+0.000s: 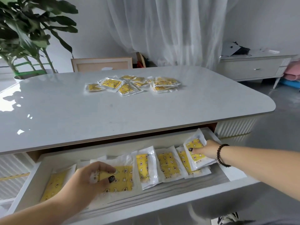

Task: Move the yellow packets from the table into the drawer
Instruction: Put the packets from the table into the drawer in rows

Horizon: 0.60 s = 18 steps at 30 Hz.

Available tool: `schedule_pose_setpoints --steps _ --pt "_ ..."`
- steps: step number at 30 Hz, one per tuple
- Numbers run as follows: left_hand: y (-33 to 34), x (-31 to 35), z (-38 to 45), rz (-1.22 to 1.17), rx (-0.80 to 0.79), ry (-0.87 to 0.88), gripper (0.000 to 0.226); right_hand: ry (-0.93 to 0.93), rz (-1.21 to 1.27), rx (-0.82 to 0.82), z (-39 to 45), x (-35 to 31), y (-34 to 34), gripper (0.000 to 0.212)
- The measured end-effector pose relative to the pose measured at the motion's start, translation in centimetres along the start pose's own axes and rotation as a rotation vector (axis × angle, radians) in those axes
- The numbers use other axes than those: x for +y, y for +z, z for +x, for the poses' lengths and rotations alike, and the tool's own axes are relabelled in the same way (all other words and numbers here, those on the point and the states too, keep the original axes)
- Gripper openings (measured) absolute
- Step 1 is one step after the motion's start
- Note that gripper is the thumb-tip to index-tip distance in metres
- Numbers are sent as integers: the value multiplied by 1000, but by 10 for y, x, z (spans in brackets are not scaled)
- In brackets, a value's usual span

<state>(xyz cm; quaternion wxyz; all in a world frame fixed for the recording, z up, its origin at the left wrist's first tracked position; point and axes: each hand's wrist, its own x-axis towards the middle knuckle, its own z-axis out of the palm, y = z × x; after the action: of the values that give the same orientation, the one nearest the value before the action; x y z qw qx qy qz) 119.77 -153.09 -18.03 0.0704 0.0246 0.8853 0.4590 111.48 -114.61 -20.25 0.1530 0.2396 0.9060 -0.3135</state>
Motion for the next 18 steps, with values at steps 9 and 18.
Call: schedule_pose_setpoints --steps 9,18 --pt "2 3 0 -47 -4 -6 31 -164 -333 49 6 -6 6 51" --pt "2 3 0 -56 8 -18 32 -505 -1056 372 -17 -7 10 79"
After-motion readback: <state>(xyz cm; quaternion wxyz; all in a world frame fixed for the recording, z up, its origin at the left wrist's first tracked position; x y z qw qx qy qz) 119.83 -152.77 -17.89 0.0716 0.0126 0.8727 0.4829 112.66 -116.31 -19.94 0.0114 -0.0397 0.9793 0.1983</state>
